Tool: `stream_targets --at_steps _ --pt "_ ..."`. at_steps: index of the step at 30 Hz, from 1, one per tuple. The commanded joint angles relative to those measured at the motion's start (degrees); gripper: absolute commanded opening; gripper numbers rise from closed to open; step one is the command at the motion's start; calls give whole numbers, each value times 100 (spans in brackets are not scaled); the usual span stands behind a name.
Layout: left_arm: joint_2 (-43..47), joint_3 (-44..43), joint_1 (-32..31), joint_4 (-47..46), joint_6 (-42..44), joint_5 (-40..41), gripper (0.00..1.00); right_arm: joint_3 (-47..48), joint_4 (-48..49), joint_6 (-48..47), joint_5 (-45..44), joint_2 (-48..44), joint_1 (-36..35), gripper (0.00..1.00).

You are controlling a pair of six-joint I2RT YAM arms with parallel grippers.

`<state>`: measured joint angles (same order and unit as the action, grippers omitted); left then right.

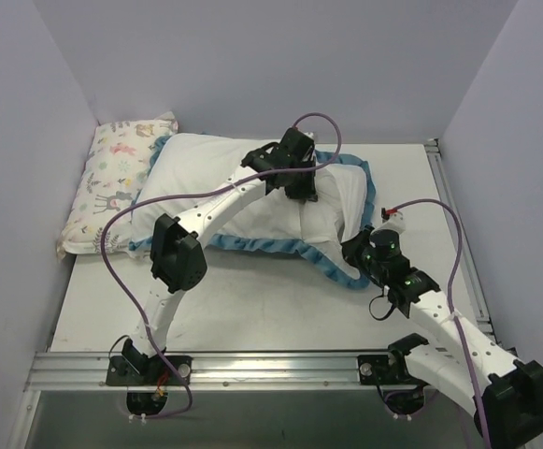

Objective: Remove the pillowcase from the pillow

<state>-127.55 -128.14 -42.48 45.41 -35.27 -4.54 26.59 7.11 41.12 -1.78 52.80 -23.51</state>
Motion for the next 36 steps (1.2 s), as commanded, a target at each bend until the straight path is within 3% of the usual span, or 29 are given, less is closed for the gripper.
stream_targets --at_steps 1,12,16,19,22,24,28,31,36 --pt "-16 -414 583 -709 81 972 0 -207 -1388 -157 -112 -558 -365 0" --pt "-236 -730 1013 -639 -77 454 0 -400 -1933 -26 -270 -1245 -690 0" --pt "71 -433 970 -656 28 -90 0 -313 -1802 89 -498 -625 -664 0" --pt "659 243 838 -700 203 -240 0 -23 -1434 63 -351 314 -367 0" --pt "1599 1796 750 -1129 275 -249 0 144 -837 45 413 984 372 0" --pt "2398 3189 715 -1724 196 -319 0 450 -817 -16 293 1162 478 0" --pt "3445 4918 583 -2483 -94 -461 0 847 -966 -236 29 1470 549 0" --pt "3921 5701 399 -2897 -208 -417 0 971 -1054 -377 29 1322 505 13" --pt "4080 5993 197 -3256 -323 -364 0 1243 -1694 -886 -610 322 -12 46"
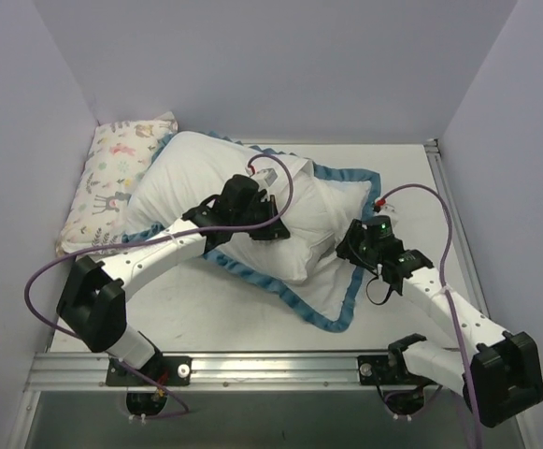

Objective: Remove the pillowcase from the pillow

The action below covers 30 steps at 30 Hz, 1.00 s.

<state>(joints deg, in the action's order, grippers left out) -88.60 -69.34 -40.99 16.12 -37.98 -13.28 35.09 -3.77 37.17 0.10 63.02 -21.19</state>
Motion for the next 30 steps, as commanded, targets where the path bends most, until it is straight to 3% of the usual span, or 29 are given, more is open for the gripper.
stream_targets --at_steps 1,5,10,13,17,19,24,30 --pt "176 105 4 -355 -87 519 0 524 -694 -561 -949 -852 -515 50" --pt "141 52 -207 -460 -140 607 0 866 -959 -798 -1170 -1073 -833 69" --pt "298 149 -426 -478 -192 686 0 1236 -986 -948 -1266 -310 -843 72" --pt "570 351 -515 -478 -245 774 0 1509 -976 -1062 -1530 209 -729 61" --pt "975 597 -612 -364 -254 932 0 1755 -1047 -1019 -1583 614 -247 23" --pt "1264 807 -647 -311 -280 1020 0 1694 -1047 -975 -1539 562 210 15" --pt "1959 1361 -734 -241 -464 1292 0 1580 -959 -896 -1171 570 1037 8" --pt "2891 1687 -954 -22 -649 1652 0 1544 -451 -510 -118 1157 1784 5"
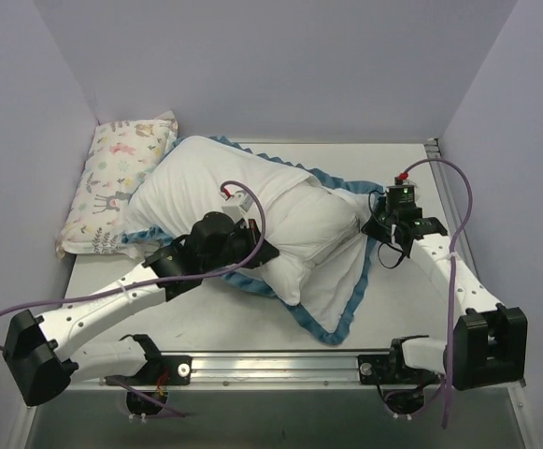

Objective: Remove the pillowcase from the pillow

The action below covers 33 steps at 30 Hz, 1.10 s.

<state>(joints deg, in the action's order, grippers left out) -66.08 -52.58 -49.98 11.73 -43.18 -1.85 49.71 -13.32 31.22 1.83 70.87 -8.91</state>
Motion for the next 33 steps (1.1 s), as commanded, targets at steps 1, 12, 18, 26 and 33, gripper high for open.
stream_targets --at_steps 1,12,18,26,33 --pt "849 11 -143 496 -129 545 0 117 567 121 -131 470 661 4" --pt "1432 -147 -786 271 -375 966 0 714 2412 983 1979 2044 200 6" --pt "537 -761 -829 -1328 -210 1336 0 -30 2614 963 1871 1440 -227 29" --pt "-1344 -2106 -961 -2051 -24 1529 0 -929 1591 1150 2236 -544 1276 75" --pt "-1802 -1914 -1040 -2631 -288 2039 0 -437 595 1158 2348 -1067 2366 83"
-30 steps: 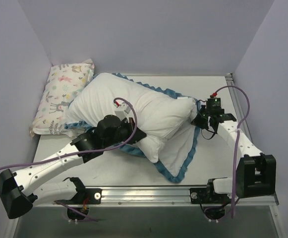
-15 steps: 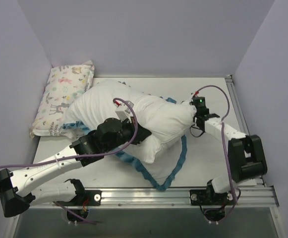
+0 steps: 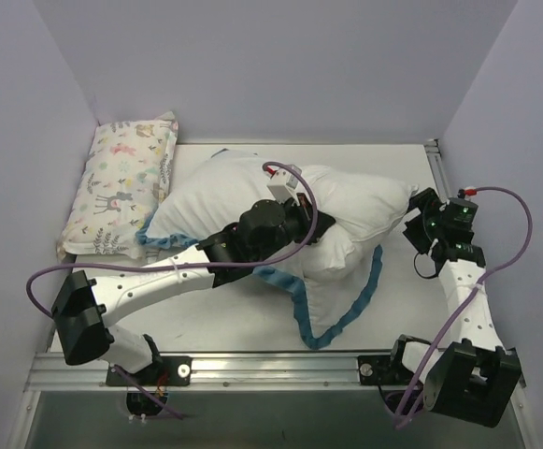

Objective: Remove the pillowcase from the pillow

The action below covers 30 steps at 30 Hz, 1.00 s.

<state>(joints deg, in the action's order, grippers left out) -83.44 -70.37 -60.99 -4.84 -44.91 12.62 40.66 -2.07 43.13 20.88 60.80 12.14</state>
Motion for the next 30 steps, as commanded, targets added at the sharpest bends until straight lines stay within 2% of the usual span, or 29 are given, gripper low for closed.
stream_targets --at_steps 1,6,8,11,16,21,24,27,30 --pt "-137 -187 61 -957 -115 601 0 547 -567 -68 704 -42 306 84" --pt "-559 -460 -35 -826 -159 961 0 907 -970 -156 357 -436 254 86" --pt "-490 -250 -132 -957 -185 1338 0 1048 -1252 -253 101 -385 376 88" --pt "-261 137 -282 -1247 -159 1751 0 1102 -1174 -148 319 -217 403 87" --pt "-111 322 -361 -1247 -176 1823 0 1154 -998 -112 442 -94 359 87" --pt "-812 -415 -343 -1064 -80 1577 0 1225 -1182 -288 198 -576 -237 88" --pt "-1295 -915 -361 -835 -211 1411 0 1163 -1322 -297 -198 -937 -283 90" --pt "-1666 -1293 -370 -904 -273 1340 0 1154 -1358 -262 213 -982 -405 89" --pt "-2079 -1846 -282 -922 -212 1025 0 918 -1340 -270 118 -1262 -677 89"
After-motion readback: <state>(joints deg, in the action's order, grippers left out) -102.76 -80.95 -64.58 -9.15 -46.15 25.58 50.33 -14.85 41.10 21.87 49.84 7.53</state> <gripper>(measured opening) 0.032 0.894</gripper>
